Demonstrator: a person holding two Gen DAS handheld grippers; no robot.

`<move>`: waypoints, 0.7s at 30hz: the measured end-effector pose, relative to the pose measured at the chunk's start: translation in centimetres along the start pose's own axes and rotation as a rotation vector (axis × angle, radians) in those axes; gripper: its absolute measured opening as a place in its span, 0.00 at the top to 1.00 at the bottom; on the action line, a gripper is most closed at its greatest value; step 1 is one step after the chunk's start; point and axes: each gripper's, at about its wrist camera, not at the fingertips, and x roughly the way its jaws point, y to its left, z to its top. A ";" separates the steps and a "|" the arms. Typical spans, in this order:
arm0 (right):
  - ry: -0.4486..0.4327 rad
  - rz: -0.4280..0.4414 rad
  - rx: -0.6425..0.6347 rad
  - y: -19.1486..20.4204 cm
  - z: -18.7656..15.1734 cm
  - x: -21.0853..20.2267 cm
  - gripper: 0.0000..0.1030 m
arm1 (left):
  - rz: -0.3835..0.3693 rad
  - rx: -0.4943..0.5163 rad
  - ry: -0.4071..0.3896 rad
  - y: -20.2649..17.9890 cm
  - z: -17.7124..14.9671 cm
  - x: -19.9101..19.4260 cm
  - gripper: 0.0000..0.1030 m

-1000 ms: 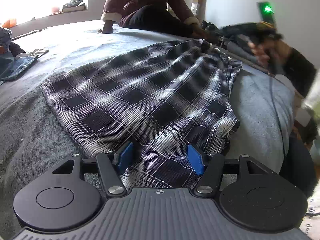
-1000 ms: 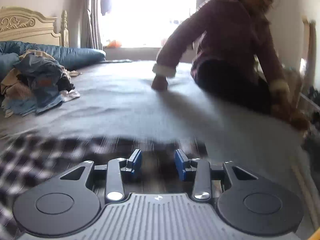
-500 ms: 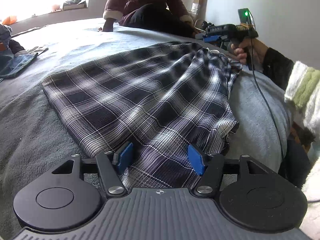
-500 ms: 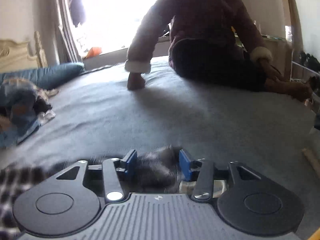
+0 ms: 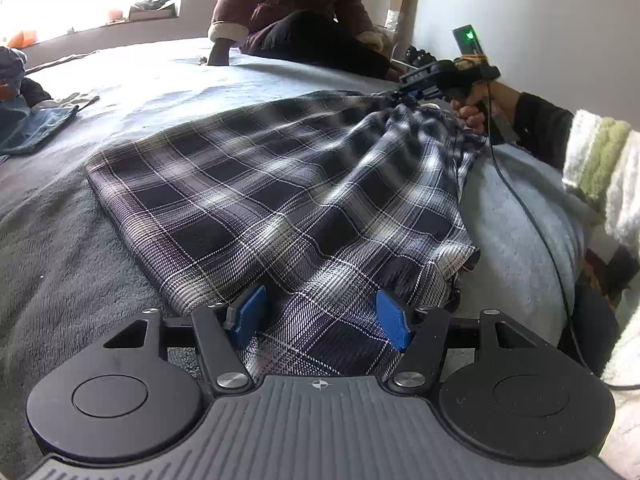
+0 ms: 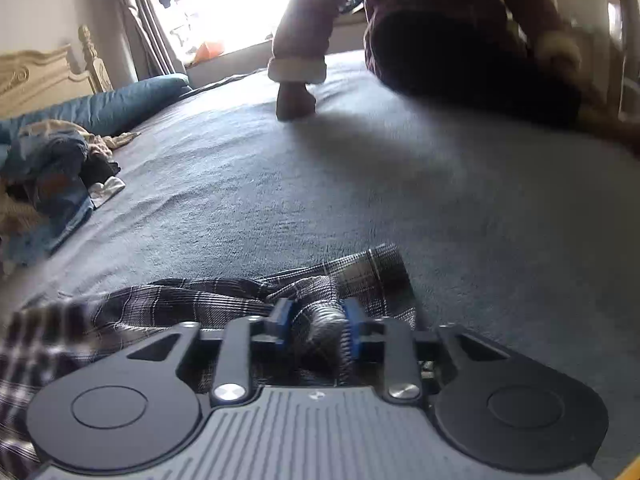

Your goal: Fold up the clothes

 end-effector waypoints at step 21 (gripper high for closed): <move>-0.107 -0.182 -0.124 1.1 -0.3 0.8 0.90 | 0.026 0.011 -0.015 -0.4 1.1 0.4 0.40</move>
